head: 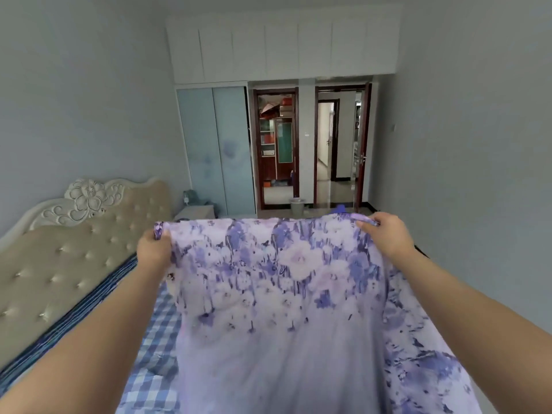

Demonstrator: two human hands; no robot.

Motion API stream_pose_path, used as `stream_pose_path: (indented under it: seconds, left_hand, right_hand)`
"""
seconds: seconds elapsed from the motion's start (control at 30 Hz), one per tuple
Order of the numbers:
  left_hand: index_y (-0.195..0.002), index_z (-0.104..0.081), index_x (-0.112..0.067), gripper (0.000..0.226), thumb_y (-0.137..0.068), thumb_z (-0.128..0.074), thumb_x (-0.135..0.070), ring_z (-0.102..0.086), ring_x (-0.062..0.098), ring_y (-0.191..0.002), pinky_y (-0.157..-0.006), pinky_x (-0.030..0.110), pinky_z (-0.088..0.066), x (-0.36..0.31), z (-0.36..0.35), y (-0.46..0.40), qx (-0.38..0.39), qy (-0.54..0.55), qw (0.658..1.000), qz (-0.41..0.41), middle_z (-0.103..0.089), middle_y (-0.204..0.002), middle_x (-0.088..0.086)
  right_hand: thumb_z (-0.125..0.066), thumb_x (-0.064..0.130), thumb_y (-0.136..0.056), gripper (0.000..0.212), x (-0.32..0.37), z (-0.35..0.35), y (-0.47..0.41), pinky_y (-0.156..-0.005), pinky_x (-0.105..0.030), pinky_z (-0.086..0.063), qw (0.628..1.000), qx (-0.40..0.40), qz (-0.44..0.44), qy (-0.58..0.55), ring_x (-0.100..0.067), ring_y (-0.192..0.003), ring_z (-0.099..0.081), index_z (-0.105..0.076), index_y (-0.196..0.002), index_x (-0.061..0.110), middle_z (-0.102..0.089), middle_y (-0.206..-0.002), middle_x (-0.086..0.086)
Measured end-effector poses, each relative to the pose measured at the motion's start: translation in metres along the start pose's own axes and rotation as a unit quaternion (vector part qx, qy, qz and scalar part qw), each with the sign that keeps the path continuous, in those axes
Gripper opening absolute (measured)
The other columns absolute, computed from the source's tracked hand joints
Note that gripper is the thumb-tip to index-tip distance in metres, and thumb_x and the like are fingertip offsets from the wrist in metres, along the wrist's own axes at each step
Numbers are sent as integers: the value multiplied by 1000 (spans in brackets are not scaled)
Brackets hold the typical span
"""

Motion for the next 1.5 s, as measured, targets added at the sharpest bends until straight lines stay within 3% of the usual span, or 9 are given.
stream_pose_path:
  seconds: [0.17, 0.4, 0.57, 0.73, 0.93, 1.07, 1.2, 1.33, 1.5]
  left_hand:
    - [-118, -56, 10, 35, -98, -46, -17, -56, 42, -112, -92, 45, -45, 8, -6, 11, -12, 24, 999, 39, -59, -117, 30]
    - [-104, -46, -7, 14, -101, -38, -17, -52, 28, -96, -88, 31, -37, -94, 29, 36, -187, 164, 958, -145, -55, -107, 22]
    - [-111, -55, 9, 31, -98, -46, -18, -56, 42, -106, -88, 42, -43, -33, 8, 19, -30, -8, 999, 8, -58, -113, 32]
    - [-117, -51, 10, 32, -99, -41, -15, -52, 45, -110, -91, 43, -39, -9, 23, 26, -90, 18, 996, 8, -55, -119, 32]
    - [-120, -48, 0, 30, -100, -33, -18, -47, 37, -122, -98, 37, -34, -28, 47, 19, -140, 74, 987, -4, -54, -124, 23]
    - [-120, -47, 0, 43, -87, -39, -26, -58, 40, -104, -92, 45, -48, -11, 45, -11, -97, 68, 990, 77, -57, -119, 25]
    - [-112, -54, 9, 31, -95, -45, -15, -62, 38, -91, -70, 24, -53, 11, 34, -23, -30, -33, 983, 176, -64, -102, 26]
    - [-128, -50, -6, 46, -91, -41, -32, -55, 28, -119, -98, 30, -44, 16, -2, -16, -1, -30, 983, 179, -57, -130, 11]
    - [-123, -47, -15, 47, -86, -66, -36, -59, 22, -95, -79, 32, -48, -110, -81, 95, 185, 25, 974, -131, -59, -109, 6]
  right_hand:
    - [-57, 31, -94, 42, 31, -1, 1, -52, -30, -24, 990, 103, 17, 92, -20, -58, -38, -44, -60, 11, -40, -59, -4]
    - [-50, 27, -97, 16, 104, 57, 6, -62, -29, -40, 954, -215, 183, -100, -16, -74, -53, -62, -99, 16, -60, -82, 3]
    - [-46, 28, -97, 30, 36, -13, -13, -64, -30, -37, 945, 194, 34, 260, -22, -80, -52, -40, -67, 27, -56, -82, 0]
    - [-41, 36, -100, 32, 39, -9, -1, -57, -33, -36, 974, 92, 94, 187, -22, -64, -49, -40, -71, 24, -51, -69, -2]
    - [-61, 46, -86, 27, 78, -10, 12, -91, -29, -35, 956, 291, 28, -29, -13, -100, -54, -66, -83, 20, -63, -100, 2]
    - [-81, 55, -60, 48, 92, -26, 38, -102, -31, -43, 856, 474, -36, -202, -16, -109, -62, -76, -96, 24, -70, -112, 2]
    - [-80, 46, -69, 68, 76, -45, 15, -99, -47, -46, 891, 369, -191, -184, -30, -111, -62, -62, -123, 10, -62, -125, -15]
    - [-58, 29, -93, 55, 68, -70, 6, -101, -41, -40, 948, 198, -220, -113, -34, -127, -45, -41, -140, 5, -49, -134, -16]
    - [-56, 32, -95, 37, 114, -108, 27, -98, -32, -38, 963, 225, -89, -121, -29, -123, -50, -58, -119, 5, -56, -129, -13]
Point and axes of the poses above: each hand's wrist, its own y-axis away from the middle knuckle, its own z-axis out of the back of the hand, x = y × z, the point moved 6 cm from there along -y, towards the middle knuckle
